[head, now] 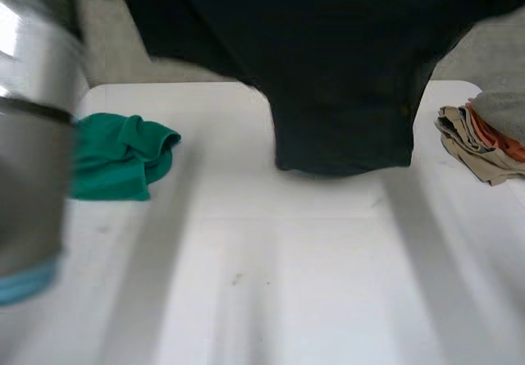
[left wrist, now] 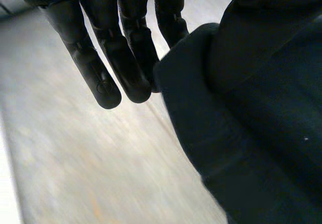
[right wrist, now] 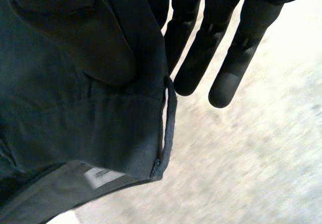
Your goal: Fold the laundry.
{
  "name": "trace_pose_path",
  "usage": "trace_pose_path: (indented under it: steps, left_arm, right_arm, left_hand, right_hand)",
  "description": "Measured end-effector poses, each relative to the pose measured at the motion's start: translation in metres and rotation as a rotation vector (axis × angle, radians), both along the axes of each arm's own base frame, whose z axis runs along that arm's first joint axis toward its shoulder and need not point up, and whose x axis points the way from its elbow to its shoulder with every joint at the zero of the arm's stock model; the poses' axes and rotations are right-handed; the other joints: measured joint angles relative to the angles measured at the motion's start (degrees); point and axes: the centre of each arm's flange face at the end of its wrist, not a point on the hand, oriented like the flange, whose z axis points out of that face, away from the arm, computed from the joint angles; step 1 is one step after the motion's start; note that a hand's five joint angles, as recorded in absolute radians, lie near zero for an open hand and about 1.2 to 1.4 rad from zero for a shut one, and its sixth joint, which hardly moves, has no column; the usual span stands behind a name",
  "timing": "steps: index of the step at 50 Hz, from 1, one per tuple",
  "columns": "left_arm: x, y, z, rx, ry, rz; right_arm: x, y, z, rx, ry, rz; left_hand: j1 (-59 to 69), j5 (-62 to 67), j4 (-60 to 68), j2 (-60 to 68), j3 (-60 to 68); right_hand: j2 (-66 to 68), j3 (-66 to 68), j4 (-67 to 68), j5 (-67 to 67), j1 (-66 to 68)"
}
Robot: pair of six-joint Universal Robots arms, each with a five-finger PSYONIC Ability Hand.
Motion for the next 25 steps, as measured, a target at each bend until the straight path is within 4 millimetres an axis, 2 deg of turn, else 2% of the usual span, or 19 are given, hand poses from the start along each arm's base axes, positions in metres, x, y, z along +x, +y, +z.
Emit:
trace_pose_path:
  steps: [1, 4, 6, 9, 12, 13, 16, 17, 20, 21, 25]
  left_arm:
    - [0.007, 0.006, 0.018, -0.041, 0.037, -0.001]
    - [0.018, 0.018, 0.051, -0.116, 0.096, 0.001]
    - [0.021, 0.02, 0.063, -0.139, 0.11, 0.004]
    - [0.016, 0.01, 0.066, -0.128, 0.095, 0.01]
    - [0.009, -0.006, 0.058, -0.097, 0.068, 0.02]
    - [0.003, -0.021, 0.048, -0.068, 0.045, 0.032]
    - [-0.004, -0.049, 0.027, -0.013, 0.004, 0.058]
    - [-0.007, -0.066, 0.012, 0.023, -0.021, 0.075]
    - [-0.014, -0.105, -0.027, 0.107, -0.079, 0.104]
    - [-0.015, -0.113, -0.037, 0.126, -0.092, 0.108]
    - [-0.028, -0.155, -0.095, 0.227, -0.168, 0.108]
  right_arm:
    - [-0.001, 0.004, 0.016, -0.022, -0.017, 0.004]
    - [-0.004, 0.013, 0.047, -0.068, -0.057, 0.014]
    - [-0.004, 0.016, 0.06, -0.083, -0.075, 0.02]
    - [-0.003, 0.011, 0.068, -0.074, -0.1, 0.031]
    - [0.0, -0.001, 0.062, -0.037, -0.105, 0.037]
    - [0.002, -0.008, 0.056, -0.012, -0.105, 0.039]
    - [0.01, -0.029, 0.035, 0.06, -0.102, 0.046]
    - [0.016, -0.043, 0.016, 0.117, -0.098, 0.051]
    - [0.031, -0.067, -0.022, 0.22, -0.087, 0.065]
    - [0.034, -0.071, -0.03, 0.238, -0.085, 0.068]
    - [0.053, -0.102, -0.086, 0.337, -0.071, 0.059]
  left_hand:
    - [0.0, 0.0, 0.07, 0.0, 0.0]
    - [0.0, 0.0, 0.07, 0.01, 0.0]
    - [0.0, 0.0, 0.07, 0.01, 0.0]
    - [0.0, 0.0, 0.07, 0.01, 0.0]
    - [0.0, 0.0, 0.08, 0.01, 0.0]
    - [0.0, 0.0, 0.08, 0.01, 0.01]
    - [0.0, 0.0, 0.08, 0.09, 0.12]
    - [0.0, 0.0, 0.08, 0.1, 0.19]
    - [0.0, 0.0, 0.09, 0.12, 0.21]
    - [0.0, 0.0, 0.09, 0.12, 0.21]
    - [0.0, 0.0, 0.09, 0.12, 0.22]
  right_hand:
    - [0.0, 0.11, 0.0, 0.0, 0.0]
    - [0.0, 0.22, 0.01, 0.0, 0.0]
    - [0.0, 0.22, 0.01, 0.0, 0.0]
    - [0.0, 0.22, 0.01, 0.0, 0.0]
    - [0.0, 0.22, 0.02, 0.1, 0.0]
    - [0.0, 0.22, 0.02, 0.22, 0.0]
    - [0.0, 0.22, 0.02, 0.23, 0.0]
    - [0.0, 0.22, 0.02, 0.22, 0.0]
    - [0.0, 0.22, 0.02, 0.23, 0.0]
    - [0.0, 0.22, 0.02, 0.23, 0.0]
    - [0.0, 0.22, 0.02, 0.23, 0.0]
